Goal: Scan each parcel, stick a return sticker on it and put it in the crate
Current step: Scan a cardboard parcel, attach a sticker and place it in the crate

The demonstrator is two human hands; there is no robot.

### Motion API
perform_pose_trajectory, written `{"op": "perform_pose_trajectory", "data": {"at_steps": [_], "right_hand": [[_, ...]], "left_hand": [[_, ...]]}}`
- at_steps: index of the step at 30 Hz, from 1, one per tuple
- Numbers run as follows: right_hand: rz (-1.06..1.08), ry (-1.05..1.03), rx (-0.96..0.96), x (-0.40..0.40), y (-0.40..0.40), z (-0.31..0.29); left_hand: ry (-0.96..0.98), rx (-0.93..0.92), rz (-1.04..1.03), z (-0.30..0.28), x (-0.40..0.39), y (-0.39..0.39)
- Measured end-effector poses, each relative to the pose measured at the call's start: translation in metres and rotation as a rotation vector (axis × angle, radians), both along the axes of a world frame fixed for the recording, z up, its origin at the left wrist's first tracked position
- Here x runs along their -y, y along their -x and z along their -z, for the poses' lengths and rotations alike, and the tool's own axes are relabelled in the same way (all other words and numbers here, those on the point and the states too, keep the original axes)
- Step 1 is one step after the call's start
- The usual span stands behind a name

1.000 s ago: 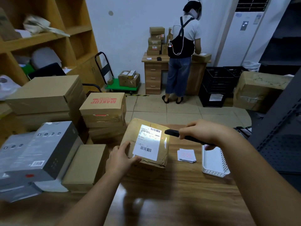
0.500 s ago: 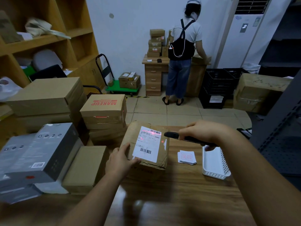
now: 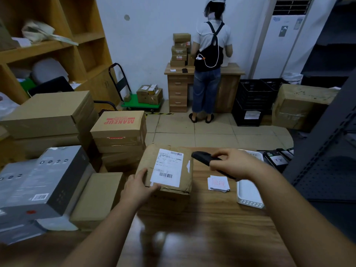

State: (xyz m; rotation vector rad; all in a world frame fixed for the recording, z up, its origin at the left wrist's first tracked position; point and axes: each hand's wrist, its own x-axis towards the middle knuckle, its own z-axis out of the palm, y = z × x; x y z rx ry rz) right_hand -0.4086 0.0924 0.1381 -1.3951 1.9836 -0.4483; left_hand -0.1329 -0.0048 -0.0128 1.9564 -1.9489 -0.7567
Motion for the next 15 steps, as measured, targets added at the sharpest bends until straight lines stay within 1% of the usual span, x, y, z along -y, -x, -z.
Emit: {"op": "perform_pose_trajectory", "data": {"at_steps": [3, 6, 9, 11, 13, 15], "right_hand": [[-0.033, 0.111, -0.123, -0.007, -0.004, 0.052], [-0.006, 0.13, -0.151, -0.018, -0.008, 0.099], [0.05, 0.17, -0.167, -0.027, -0.006, 0.139], [0.069, 0.142, -0.232, -0.033, 0.001, 0.166], [0.077, 0.092, -0.305, -0.04, 0.009, 0.192], [0.081, 0.042, -0.368, -0.047, 0.017, 0.217]], "left_hand": [[-0.01, 0.151, 0.029, -0.001, 0.004, 0.005], [0.012, 0.205, 0.056, 0.003, 0.007, 0.013], [0.19, 0.275, 0.185, 0.012, 0.009, 0.022], [0.245, 0.264, 0.268, 0.015, 0.01, 0.033], [0.235, 0.236, 0.312, 0.018, 0.01, 0.043], [0.211, 0.251, 0.349, 0.023, 0.01, 0.049]]}}
